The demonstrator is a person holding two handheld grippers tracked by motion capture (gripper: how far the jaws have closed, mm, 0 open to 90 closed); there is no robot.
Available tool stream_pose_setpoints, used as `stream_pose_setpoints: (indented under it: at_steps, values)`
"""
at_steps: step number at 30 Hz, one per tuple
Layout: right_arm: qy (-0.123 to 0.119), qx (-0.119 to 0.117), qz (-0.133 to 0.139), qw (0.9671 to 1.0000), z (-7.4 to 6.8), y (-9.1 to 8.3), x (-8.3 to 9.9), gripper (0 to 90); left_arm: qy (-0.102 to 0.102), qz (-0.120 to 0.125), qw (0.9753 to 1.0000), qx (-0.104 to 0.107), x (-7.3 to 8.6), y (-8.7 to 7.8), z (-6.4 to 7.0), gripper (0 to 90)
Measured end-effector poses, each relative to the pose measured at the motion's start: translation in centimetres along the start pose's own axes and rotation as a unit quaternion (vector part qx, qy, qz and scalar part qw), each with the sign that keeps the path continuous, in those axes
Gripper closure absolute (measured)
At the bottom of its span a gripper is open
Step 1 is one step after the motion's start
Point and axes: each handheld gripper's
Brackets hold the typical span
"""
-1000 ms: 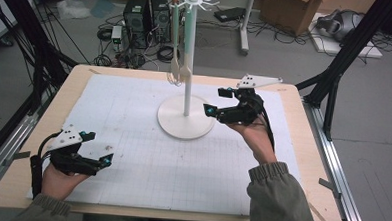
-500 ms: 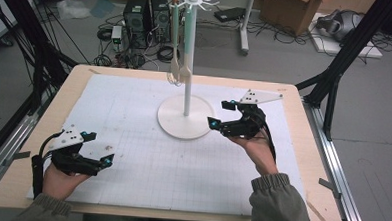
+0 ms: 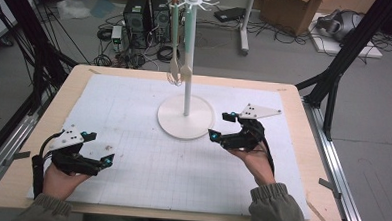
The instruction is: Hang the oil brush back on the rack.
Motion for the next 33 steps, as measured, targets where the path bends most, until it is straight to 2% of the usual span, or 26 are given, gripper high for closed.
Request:
stream_pose_setpoints:
  at_steps: [3, 10, 13, 33]
  values:
    - [0.003, 0.006, -0.007, 1.0, 0.0, 0.0, 0.6, 15.5, 0.001, 0.0, 1.0, 0.001, 0.0, 0.0, 0.0, 1.7]
    - [-0.01, 0.024, -0.004, 0.9996, -0.4, -0.5, 1.9, 14.7, -0.001, 0.0, 1.0, 0.001, 0.1, 0.0, -0.1, 1.7]
    - [-0.008, 0.032, -0.004, 0.9994, -0.4, -0.8, 2.6, 14.5, 0.0, -0.001, 1.0, 0.001, 0.1, 0.1, 0.0, 1.7]
    - [-0.002, 0.05, 0.002, 0.9987, -0.8, -1.9, 7.2, 14.4, -0.003, -0.001, 1.0, 0.002, 0.2, 0.1, -0.1, 1.7]
Point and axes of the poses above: each handheld gripper's, and its own axes: y roughly forward along the jaws, x roughly out of its underside, z roughly to its right, and after that the axes turned 11 degrees about y, right-handed
